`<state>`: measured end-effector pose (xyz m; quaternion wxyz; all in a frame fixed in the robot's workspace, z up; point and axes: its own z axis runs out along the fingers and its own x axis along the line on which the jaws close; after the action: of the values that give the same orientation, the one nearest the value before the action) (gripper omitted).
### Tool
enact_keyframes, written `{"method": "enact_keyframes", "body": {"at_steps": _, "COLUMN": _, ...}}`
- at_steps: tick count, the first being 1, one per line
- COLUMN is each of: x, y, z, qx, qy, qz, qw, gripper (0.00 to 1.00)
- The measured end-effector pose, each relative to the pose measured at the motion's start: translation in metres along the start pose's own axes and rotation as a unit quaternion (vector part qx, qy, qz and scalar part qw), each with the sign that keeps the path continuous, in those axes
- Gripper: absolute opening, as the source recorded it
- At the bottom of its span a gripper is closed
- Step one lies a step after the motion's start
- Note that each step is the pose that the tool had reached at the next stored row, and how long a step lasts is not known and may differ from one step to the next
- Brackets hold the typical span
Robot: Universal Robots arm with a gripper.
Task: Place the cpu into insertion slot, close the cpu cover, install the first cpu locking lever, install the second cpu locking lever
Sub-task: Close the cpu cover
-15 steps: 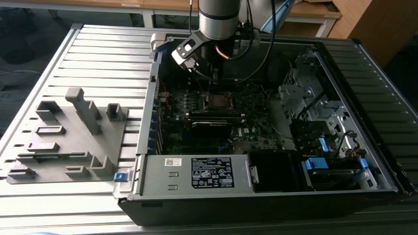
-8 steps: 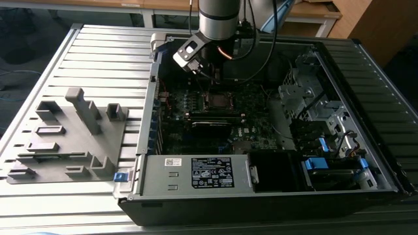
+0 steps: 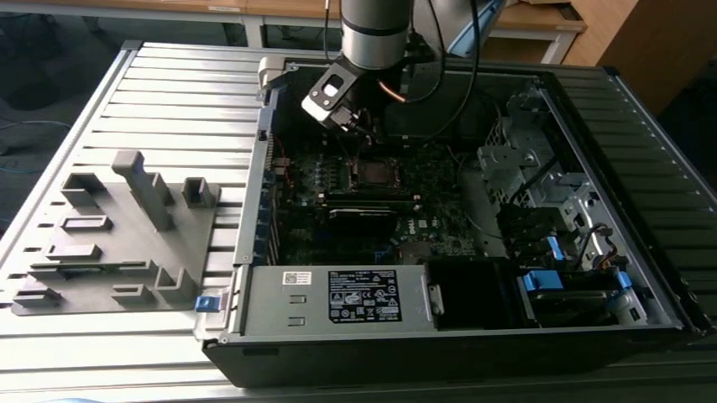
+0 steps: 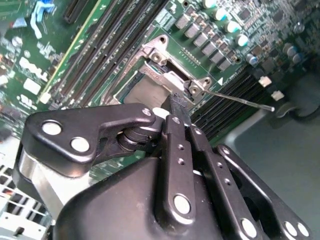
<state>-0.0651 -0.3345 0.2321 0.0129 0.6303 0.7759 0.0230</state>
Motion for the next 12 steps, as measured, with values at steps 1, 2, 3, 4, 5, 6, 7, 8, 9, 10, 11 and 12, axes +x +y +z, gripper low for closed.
{"method": "enact_keyframes", "body": {"at_steps": 1, "x": 0.0000, "y": 0.0000, "z": 0.0000, "qx": 0.0001, "qy": 0.0002, "qz": -0.007, "qw": 0.99998, "gripper": 0.11}}
{"method": "enact_keyframes", "body": {"at_steps": 2, "x": 0.0000, "y": 0.0000, "z": 0.0000, "qx": 0.0001, "qy": 0.0003, "qz": -0.007, "qw": 0.99997, "gripper": 0.11}}
{"method": "enact_keyframes", "body": {"at_steps": 3, "x": 0.0000, "y": 0.0000, "z": 0.0000, "qx": 0.0001, "qy": 0.0003, "qz": -0.007, "qw": 0.99997, "gripper": 0.11}}
{"method": "enact_keyframes", "body": {"at_steps": 4, "x": 0.0000, "y": 0.0000, "z": 0.0000, "qx": 0.0001, "qy": 0.0004, "qz": -0.007, "qw": 0.99997, "gripper": 0.11}}
{"method": "enact_keyframes", "body": {"at_steps": 5, "x": 0.0000, "y": 0.0000, "z": 0.0000, "qx": 0.0001, "qy": 0.0003, "qz": -0.007, "qw": 0.99997, "gripper": 0.11}}
{"method": "enact_keyframes", "body": {"at_steps": 6, "x": 0.0000, "y": 0.0000, "z": 0.0000, "qx": 0.0001, "qy": 0.0003, "qz": -0.007, "qw": 0.99997, "gripper": 0.11}}
{"method": "enact_keyframes", "body": {"at_steps": 7, "x": 0.0000, "y": 0.0000, "z": 0.0000, "qx": 0.0001, "qy": 0.0004, "qz": -0.008, "qw": 0.99997, "gripper": 0.11}}
{"method": "enact_keyframes", "body": {"at_steps": 8, "x": 0.0000, "y": 0.0000, "z": 0.0000, "qx": 0.0001, "qy": 0.0005, "qz": -0.011, "qw": 0.99994, "gripper": 0.11}}
{"method": "enact_keyframes", "body": {"at_steps": 9, "x": 0.0000, "y": 0.0000, "z": 0.0000, "qx": 0.0002, "qy": 0.0009, "qz": -0.017, "qw": 0.99985, "gripper": 0.11}}
{"method": "enact_keyframes", "body": {"at_steps": 10, "x": 0.0000, "y": 0.0000, "z": 0.0001, "qx": 0.0002, "qy": 0.0013, "qz": -0.026, "qw": 0.99966, "gripper": 0.11}}
{"method": "enact_keyframes", "body": {"at_steps": 11, "x": 0.0000, "y": 0.0000, "z": 0.0001, "qx": 0.0003, "qy": 0.0018, "qz": -0.036, "qw": 0.99936, "gripper": 0.11}}
{"method": "enact_keyframes", "body": {"at_steps": 12, "x": 0.0000, "y": 0.0000, "z": 0.0002, "qx": 0.0004, "qy": 0.0023, "qz": -0.044, "qw": 0.99901, "gripper": 0.11}}
